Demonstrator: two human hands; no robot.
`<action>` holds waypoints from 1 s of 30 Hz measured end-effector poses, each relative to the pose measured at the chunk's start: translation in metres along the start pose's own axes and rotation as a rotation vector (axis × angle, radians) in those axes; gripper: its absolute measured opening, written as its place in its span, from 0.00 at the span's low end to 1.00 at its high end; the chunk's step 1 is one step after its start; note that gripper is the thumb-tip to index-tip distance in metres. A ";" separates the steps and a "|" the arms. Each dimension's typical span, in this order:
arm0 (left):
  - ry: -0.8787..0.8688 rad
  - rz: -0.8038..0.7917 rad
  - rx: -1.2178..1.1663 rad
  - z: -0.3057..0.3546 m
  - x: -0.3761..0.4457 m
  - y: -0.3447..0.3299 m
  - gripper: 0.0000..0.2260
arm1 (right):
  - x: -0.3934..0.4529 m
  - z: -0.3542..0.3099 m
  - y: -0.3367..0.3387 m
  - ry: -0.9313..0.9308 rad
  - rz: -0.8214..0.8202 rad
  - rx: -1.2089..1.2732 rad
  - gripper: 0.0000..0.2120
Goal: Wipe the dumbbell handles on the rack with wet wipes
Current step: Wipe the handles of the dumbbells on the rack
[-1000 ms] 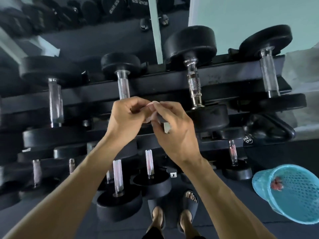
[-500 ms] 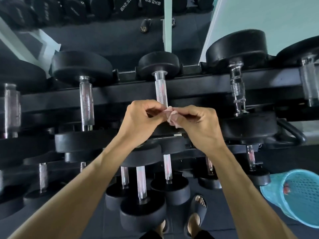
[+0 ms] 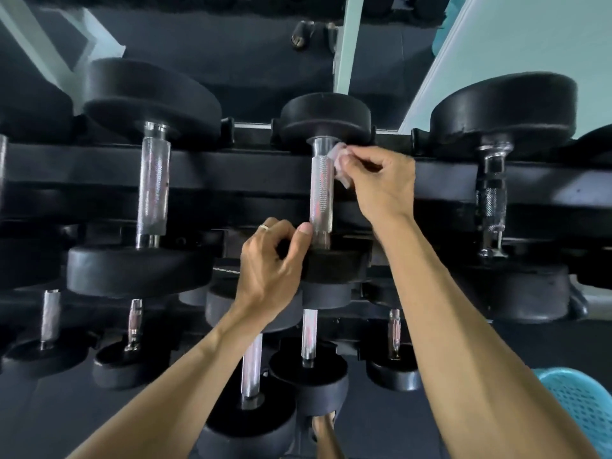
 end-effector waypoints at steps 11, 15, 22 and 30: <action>-0.045 0.058 -0.014 -0.005 0.001 -0.006 0.22 | -0.031 0.009 -0.002 -0.030 -0.206 -0.029 0.09; -0.049 0.052 0.013 -0.004 0.003 -0.006 0.22 | 0.006 0.002 -0.008 0.068 -0.035 0.024 0.10; -0.065 0.053 0.039 -0.002 0.002 -0.006 0.23 | -0.039 -0.003 -0.004 0.136 -0.227 -0.165 0.07; -0.076 0.062 0.052 -0.001 0.002 -0.005 0.23 | -0.025 -0.016 -0.007 0.214 -0.226 -0.229 0.13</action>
Point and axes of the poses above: each hand's wrist, its own x-axis towards the middle knuckle, its own y-axis out of the back of the hand, z = x × y, the point moved 7 cm from there along x, towards the middle knuckle, and after that the axes turned 11 degrees about y, right-handed, at the moved point
